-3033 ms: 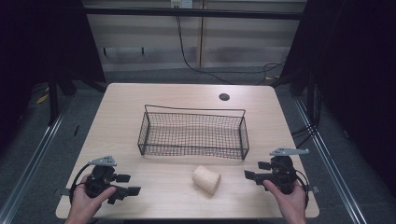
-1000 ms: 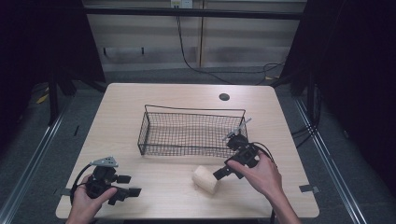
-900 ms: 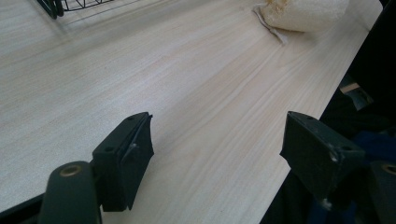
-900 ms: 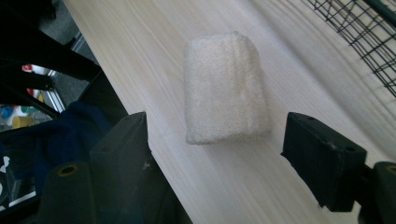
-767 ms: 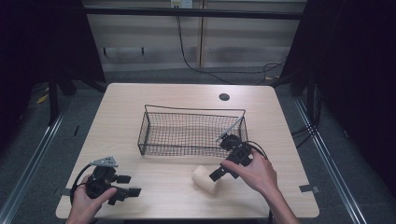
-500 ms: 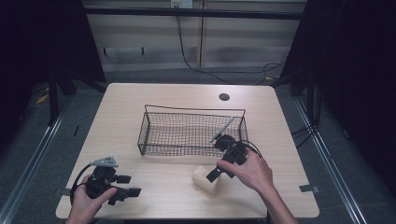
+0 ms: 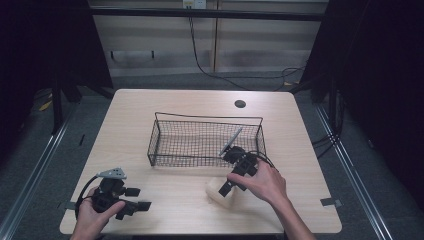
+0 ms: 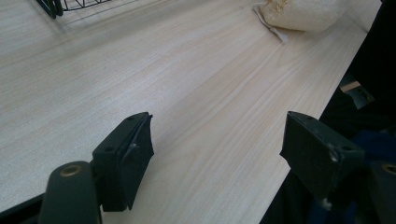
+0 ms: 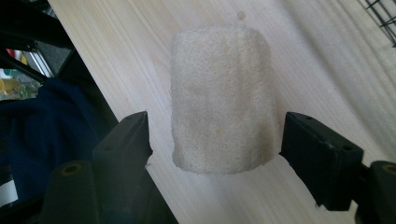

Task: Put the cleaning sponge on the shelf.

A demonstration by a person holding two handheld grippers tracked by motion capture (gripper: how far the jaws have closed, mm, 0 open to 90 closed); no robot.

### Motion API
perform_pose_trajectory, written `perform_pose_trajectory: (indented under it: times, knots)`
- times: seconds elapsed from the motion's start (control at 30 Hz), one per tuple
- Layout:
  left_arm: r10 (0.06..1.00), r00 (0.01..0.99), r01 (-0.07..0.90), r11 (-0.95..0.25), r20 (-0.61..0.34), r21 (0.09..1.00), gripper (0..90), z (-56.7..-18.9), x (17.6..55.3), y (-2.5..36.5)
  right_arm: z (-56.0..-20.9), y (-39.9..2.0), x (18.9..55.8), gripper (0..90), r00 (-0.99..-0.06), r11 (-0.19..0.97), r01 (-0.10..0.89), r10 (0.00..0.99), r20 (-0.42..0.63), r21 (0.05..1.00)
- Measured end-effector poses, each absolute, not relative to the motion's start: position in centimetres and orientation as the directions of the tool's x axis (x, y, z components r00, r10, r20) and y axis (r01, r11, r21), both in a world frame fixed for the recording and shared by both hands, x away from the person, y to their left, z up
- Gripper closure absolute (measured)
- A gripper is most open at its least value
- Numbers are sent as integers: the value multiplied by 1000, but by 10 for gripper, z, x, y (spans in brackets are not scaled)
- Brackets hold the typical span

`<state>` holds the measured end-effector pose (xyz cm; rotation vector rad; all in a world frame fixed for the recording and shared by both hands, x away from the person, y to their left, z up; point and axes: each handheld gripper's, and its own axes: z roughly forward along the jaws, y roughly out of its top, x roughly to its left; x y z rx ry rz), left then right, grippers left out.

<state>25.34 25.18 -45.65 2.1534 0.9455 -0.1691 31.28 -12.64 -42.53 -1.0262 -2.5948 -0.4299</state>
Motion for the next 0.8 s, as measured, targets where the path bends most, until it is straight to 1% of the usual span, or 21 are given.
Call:
perform_pose_trajectory:
  times: [0.37, 0.57, 0.8]
  knots:
    - [573, 716, 677, -432, -398, 596, 244, -456, 254, 252, -439, -112, 312, 231, -714, 732, 673, 606, 352, 104]
    - [574, 717, 677, -434, -397, 595, 244, -457, 253, 252, -450, -109, 311, 233, -709, 737, 671, 606, 360, 82]
    - [574, 716, 678, -434, -398, 594, 244, -457, 253, 251, -452, -107, 311, 242, -713, 743, 666, 606, 352, 68]
